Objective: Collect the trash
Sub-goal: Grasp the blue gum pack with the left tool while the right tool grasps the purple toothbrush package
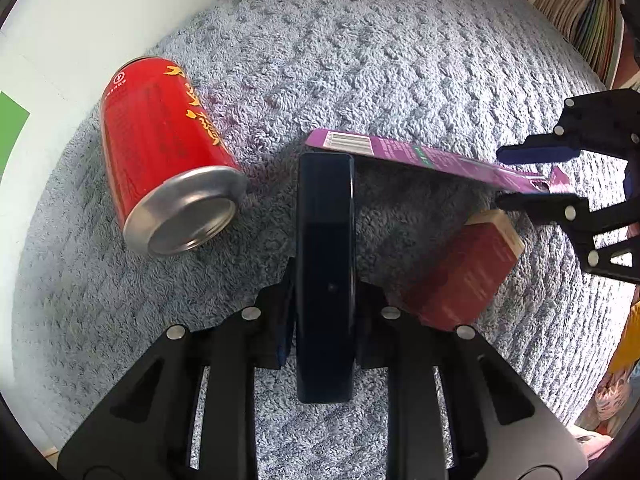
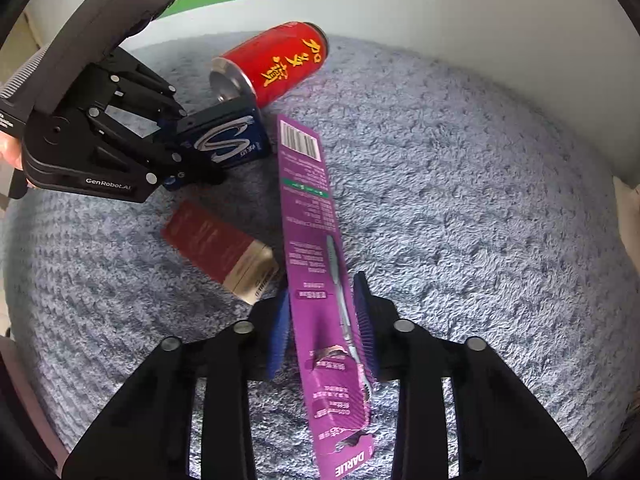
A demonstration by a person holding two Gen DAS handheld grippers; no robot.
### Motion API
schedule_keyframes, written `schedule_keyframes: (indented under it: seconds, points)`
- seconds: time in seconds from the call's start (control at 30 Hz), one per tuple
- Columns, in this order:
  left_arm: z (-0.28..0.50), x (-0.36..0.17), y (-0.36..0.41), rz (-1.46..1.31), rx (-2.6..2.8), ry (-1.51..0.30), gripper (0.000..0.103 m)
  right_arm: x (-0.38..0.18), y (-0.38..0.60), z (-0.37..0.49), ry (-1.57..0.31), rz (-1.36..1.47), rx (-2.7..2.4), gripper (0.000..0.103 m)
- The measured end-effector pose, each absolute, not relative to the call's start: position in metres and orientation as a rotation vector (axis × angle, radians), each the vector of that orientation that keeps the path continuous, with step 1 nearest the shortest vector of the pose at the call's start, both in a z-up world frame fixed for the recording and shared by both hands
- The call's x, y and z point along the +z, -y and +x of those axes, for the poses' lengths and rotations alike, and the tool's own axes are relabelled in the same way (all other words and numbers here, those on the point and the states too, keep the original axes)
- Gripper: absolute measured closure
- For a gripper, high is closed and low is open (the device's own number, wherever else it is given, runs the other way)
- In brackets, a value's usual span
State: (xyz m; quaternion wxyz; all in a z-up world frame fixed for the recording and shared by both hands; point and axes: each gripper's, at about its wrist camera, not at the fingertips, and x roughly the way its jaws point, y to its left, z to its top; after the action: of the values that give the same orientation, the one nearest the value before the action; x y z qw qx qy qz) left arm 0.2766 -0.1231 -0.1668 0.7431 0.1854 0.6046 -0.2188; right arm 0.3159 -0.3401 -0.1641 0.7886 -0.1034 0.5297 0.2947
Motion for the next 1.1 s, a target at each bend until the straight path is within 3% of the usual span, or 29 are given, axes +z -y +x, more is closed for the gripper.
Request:
schedule_keyframes:
  seconds: [0.23, 0.63, 0.73, 0.77, 0.87, 0.9, 0.97, 1.03, 1.1]
  points:
    - [0.253, -0.164, 0.127, 0.403, -0.47, -1.312, 0.083, -0.146, 0.346, 0.305, -1.135, -0.17, 0.637, 0.091]
    - [0.228, -0.13, 0.109, 0.399, -0.442, -1.275, 0.083, -0.118, 0.352, 0.28, -1.114, -0.143, 0.603, 0.091]
    - [0.226, -0.13, 0.104, 0.401, -0.438, -1.285, 0.083, -0.122, 0.347, 0.28, -1.115, -0.163, 0.594, 0.086]
    - [0.224, -0.133, 0.103, 0.401, -0.437, -1.292, 0.083, -0.121, 0.345, 0.279, -1.108, -0.175, 0.588, 0.081]
    - [0.227, -0.136, 0.097, 0.408, -0.426, -1.305, 0.083, -0.12, 0.342, 0.277, -1.095, -0.196, 0.592, 0.049]
    - [0.227, -0.139, 0.096, 0.414, -0.415, -1.308, 0.08, -0.121, 0.341, 0.276, -1.094, -0.212, 0.59, 0.039]
    - [0.229, -0.144, 0.096, 0.425, -0.4, -1.309, 0.074, -0.125, 0.34, 0.276, -1.101, -0.242, 0.583, 0.037]
    - [0.229, -0.149, 0.094, 0.429, -0.391, -1.318, 0.045, -0.131, 0.342, 0.278, -1.116, -0.244, 0.578, 0.037]
    - [0.228, -0.154, 0.094, 0.433, -0.385, -1.322, 0.039, -0.14, 0.345, 0.281, -1.136, -0.246, 0.571, 0.037]
